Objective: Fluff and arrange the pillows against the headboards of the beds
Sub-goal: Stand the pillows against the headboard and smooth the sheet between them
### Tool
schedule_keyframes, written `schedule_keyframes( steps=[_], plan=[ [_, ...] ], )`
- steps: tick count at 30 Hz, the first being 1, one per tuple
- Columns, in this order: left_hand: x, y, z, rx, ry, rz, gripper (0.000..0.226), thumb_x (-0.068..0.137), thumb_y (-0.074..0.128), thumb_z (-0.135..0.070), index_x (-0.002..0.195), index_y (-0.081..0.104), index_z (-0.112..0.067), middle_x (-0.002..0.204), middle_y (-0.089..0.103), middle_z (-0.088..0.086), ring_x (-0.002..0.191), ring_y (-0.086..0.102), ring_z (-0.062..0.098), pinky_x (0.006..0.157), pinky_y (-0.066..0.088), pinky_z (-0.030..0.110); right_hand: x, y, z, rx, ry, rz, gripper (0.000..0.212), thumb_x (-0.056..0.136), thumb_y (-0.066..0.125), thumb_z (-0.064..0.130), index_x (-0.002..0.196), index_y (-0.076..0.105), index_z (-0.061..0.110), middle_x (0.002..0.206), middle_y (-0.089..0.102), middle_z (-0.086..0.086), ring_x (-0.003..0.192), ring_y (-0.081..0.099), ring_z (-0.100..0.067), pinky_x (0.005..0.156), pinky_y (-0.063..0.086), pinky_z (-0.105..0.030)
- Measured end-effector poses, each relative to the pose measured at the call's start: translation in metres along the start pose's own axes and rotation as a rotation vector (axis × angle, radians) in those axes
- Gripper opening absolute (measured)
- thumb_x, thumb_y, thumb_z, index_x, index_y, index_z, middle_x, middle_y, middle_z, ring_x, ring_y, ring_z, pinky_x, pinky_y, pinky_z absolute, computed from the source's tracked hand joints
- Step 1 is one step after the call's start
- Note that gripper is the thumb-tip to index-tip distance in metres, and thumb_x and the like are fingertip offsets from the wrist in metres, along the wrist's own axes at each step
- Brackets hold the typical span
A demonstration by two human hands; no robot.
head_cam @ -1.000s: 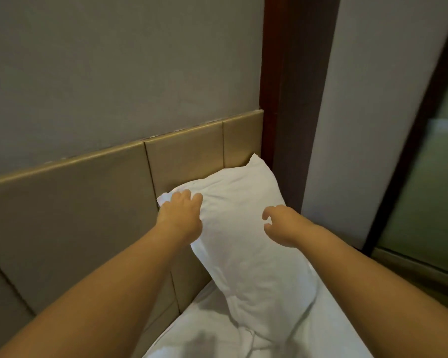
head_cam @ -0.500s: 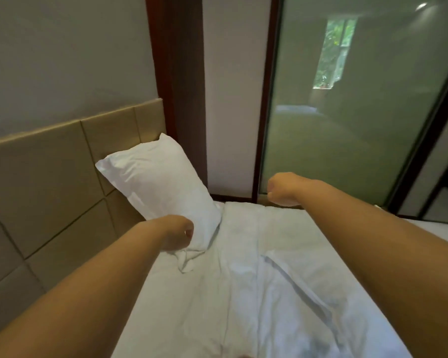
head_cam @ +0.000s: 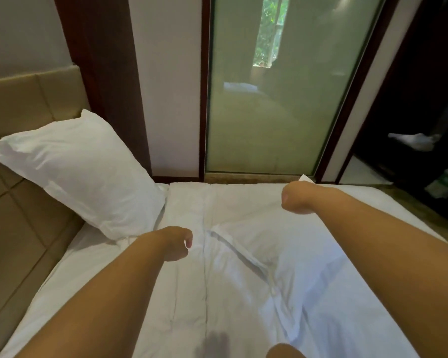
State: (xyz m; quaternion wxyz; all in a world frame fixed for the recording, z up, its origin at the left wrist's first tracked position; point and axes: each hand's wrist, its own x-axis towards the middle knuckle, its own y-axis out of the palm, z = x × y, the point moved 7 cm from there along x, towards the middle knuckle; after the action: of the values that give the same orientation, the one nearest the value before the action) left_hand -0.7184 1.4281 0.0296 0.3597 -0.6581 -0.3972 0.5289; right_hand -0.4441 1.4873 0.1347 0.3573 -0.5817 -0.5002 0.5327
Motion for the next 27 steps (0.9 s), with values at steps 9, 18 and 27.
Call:
schedule_keyframes(
  steps=[9, 18, 27],
  plan=[
    [0.105, 0.043, -0.057, -0.004, -0.049, 0.115, 0.032, 0.097, 0.043, -0.017, 0.125, 0.055, -0.013, 0.13, 0.053, 0.005, 0.119, 0.052, 0.022, 0.094, 0.041, 0.029, 0.105, 0.083, -0.061, 0.054, -0.048, 0.113, 0.028, 0.097, 0.043, 0.014, 0.12, 0.057, 0.008, 0.126, 0.057, -0.011, 0.111, 0.054, -0.026, 0.094, 0.044, -0.032],
    [0.257, 0.171, -0.125, -0.642, -0.443, 0.455, 0.089, 0.077, 0.048, -0.077, 0.139, 0.047, -0.012, 0.145, 0.046, 0.007, 0.132, 0.044, 0.027, 0.108, 0.034, 0.038, 0.273, 0.22, -0.036, 0.025, -0.446, 0.162, 0.032, 0.096, 0.049, 0.02, 0.124, 0.047, 0.034, 0.129, 0.04, 0.001, 0.115, 0.044, -0.03, 0.084, 0.036, -0.033],
    [0.312, 0.259, -0.206, -1.76, -0.964, 0.076, 0.087, 0.065, 0.08, -0.056, 0.131, 0.053, -0.005, 0.114, 0.068, 0.006, 0.102, 0.066, 0.025, 0.093, 0.053, 0.037, 0.321, 0.288, 0.01, -0.259, -0.817, 0.19, 0.092, 0.077, 0.072, 0.031, 0.148, 0.014, 0.038, 0.157, 0.008, -0.006, 0.145, 0.002, -0.028, 0.113, -0.002, -0.061]
  ],
)
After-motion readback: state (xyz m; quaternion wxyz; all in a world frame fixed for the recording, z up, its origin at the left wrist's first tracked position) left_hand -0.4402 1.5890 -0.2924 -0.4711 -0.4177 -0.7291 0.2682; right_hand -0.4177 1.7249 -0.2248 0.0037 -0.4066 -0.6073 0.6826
